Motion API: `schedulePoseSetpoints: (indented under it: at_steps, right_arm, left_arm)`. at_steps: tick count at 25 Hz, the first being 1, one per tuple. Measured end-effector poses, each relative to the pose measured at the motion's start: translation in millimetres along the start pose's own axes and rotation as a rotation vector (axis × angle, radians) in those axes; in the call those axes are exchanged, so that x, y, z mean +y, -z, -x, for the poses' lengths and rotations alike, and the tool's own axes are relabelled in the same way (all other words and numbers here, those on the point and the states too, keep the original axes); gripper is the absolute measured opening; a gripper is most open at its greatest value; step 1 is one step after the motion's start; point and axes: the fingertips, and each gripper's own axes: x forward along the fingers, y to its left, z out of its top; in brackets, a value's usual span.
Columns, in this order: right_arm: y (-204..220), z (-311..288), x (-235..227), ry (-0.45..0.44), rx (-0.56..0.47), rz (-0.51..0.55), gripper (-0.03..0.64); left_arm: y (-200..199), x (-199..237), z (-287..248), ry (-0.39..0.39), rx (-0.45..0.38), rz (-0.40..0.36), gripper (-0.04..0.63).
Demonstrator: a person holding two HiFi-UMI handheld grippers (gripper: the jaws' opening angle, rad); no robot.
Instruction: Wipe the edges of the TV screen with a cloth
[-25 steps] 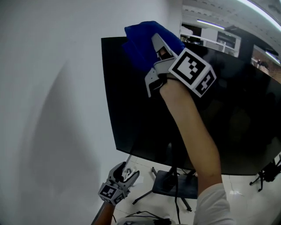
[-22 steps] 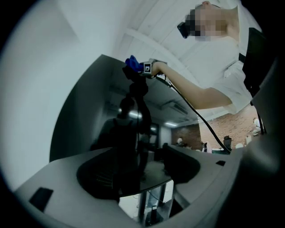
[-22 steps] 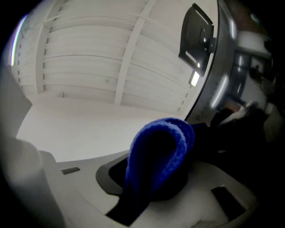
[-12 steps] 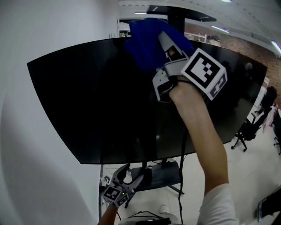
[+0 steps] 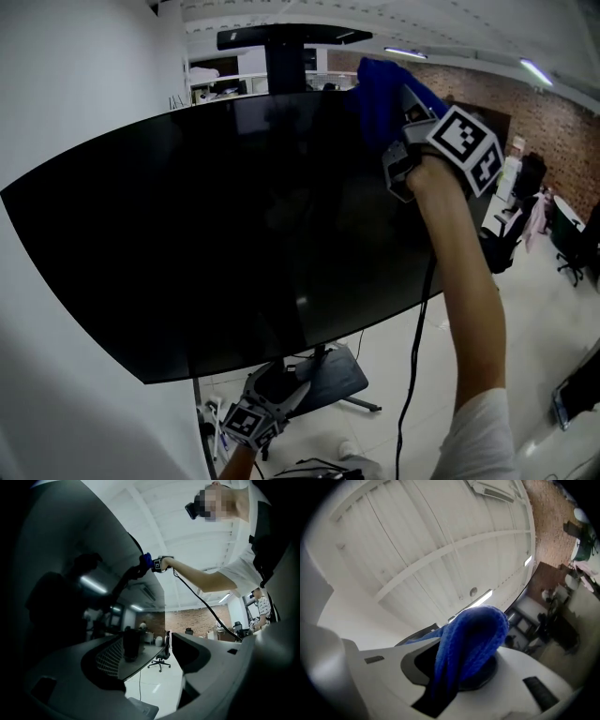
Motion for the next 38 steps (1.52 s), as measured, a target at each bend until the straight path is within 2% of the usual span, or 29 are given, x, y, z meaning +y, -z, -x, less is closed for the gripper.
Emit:
schedulePoseSetpoints:
  at_steps: [6, 9, 13, 16, 18, 20, 23, 25, 28, 30, 34, 38]
  right_arm:
    - [-53, 12, -96, 0.185, -0.058, 0.08, 0.095]
    - [-70, 25, -138, 0.257, -0.075, 0.155, 0.097]
    - [-71, 53, -178, 0.304, -0.065, 0.275, 0.092]
    - [-54, 87, -196, 0.259, -0.061, 0.319, 0.091]
    - [-24, 118, -201, 0.19, -0.029, 0.378, 0.09]
    - [34, 158, -213, 0.119, 0.054, 0.423, 0.089]
    - [142, 234, -238, 0.053, 0.199, 0.371, 0.087]
    - [204, 286, -234, 0.01, 0.286, 0.348, 0.087]
    - [272, 336, -201, -0.105, 0.362, 0.249, 0.086]
    - [310, 352, -171, -0.208, 0.42, 0.188, 0.086]
    - [382, 362, -116, -0.342, 0.563, 0.271, 0.086]
    - [423, 345, -77, -0.403, 0.621, 0.291, 0.084]
  left_arm:
    - [9, -3, -12, 0.009, 0.022, 0.003, 0.307]
    - [12, -1, -20, 0.003, 0.013, 0.017, 0.307]
    - [-2, -13, -31, 0.019, 0.043, 0.059, 0.307]
    - [-10, -19, -38, 0.023, 0.045, 0.077, 0.307]
    - [-10, -14, -41, 0.008, 0.029, 0.068, 0.307]
    - [-11, -6, -43, -0.018, 0.007, 0.063, 0.307]
    - [-9, 10, -41, -0.074, -0.002, 0.043, 0.298]
    - [-15, 14, -38, -0.097, 0.007, 0.026, 0.298]
    - [-12, 24, -30, -0.138, 0.029, -0.031, 0.298]
    - [-16, 25, -26, -0.169, 0.031, -0.035, 0.298]
    - [-27, 31, -9, -0.244, 0.022, -0.031, 0.298]
    - [-20, 42, 5, -0.313, 0.016, -0.064, 0.298]
